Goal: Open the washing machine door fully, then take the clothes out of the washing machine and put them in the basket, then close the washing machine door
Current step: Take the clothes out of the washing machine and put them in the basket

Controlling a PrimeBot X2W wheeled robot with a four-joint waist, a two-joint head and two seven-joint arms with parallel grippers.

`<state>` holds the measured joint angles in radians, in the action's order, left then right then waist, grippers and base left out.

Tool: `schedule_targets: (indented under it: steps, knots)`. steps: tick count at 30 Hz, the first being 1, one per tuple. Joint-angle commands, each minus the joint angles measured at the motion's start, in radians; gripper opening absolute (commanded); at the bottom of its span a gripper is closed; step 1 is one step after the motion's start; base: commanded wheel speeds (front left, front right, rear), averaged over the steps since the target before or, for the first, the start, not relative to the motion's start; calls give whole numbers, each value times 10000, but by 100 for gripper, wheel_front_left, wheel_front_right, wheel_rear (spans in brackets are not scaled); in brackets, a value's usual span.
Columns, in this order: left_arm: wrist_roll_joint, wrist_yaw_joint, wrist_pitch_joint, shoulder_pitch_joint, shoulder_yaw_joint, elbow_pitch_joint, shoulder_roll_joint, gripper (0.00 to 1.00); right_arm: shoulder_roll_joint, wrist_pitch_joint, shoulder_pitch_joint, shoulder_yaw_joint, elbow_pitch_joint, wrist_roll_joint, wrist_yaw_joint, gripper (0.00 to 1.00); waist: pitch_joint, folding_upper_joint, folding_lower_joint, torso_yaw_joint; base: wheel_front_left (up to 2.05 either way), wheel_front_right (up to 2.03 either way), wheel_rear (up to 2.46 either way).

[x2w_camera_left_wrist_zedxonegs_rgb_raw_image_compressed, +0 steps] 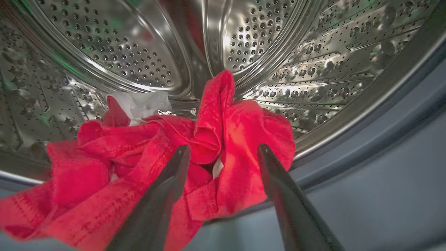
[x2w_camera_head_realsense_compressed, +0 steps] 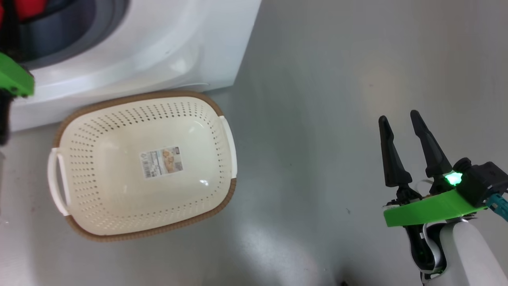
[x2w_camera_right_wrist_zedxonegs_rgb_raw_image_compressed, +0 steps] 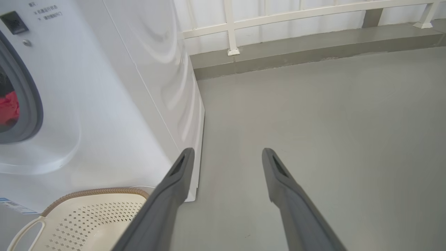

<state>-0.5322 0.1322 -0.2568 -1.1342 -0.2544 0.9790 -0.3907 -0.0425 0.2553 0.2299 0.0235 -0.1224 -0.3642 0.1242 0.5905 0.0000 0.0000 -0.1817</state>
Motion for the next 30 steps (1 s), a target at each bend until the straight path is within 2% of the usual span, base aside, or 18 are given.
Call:
schedule_targets:
  steps: [1,15,23,30]
  knots:
    - [-19,-15,-48,-361,116,7,-634,100,-78,65,55,280,284,-116,65,100,423,0,0,-384,0,0,0]
    - [598,-15,-49,-1974,-448,1369,-1113,100,-78,65,283,685,386,-420,65,100,828,0,0,-937,0,0,0]
    - [998,-117,-42,-2389,-848,2499,-1101,100,-78,65,301,732,461,-446,65,100,825,0,0,-1030,0,0,0]
    - [1090,-89,45,-2423,-1123,2878,-1077,100,-78,65,332,759,512,-447,65,100,720,0,0,-998,0,0,0]
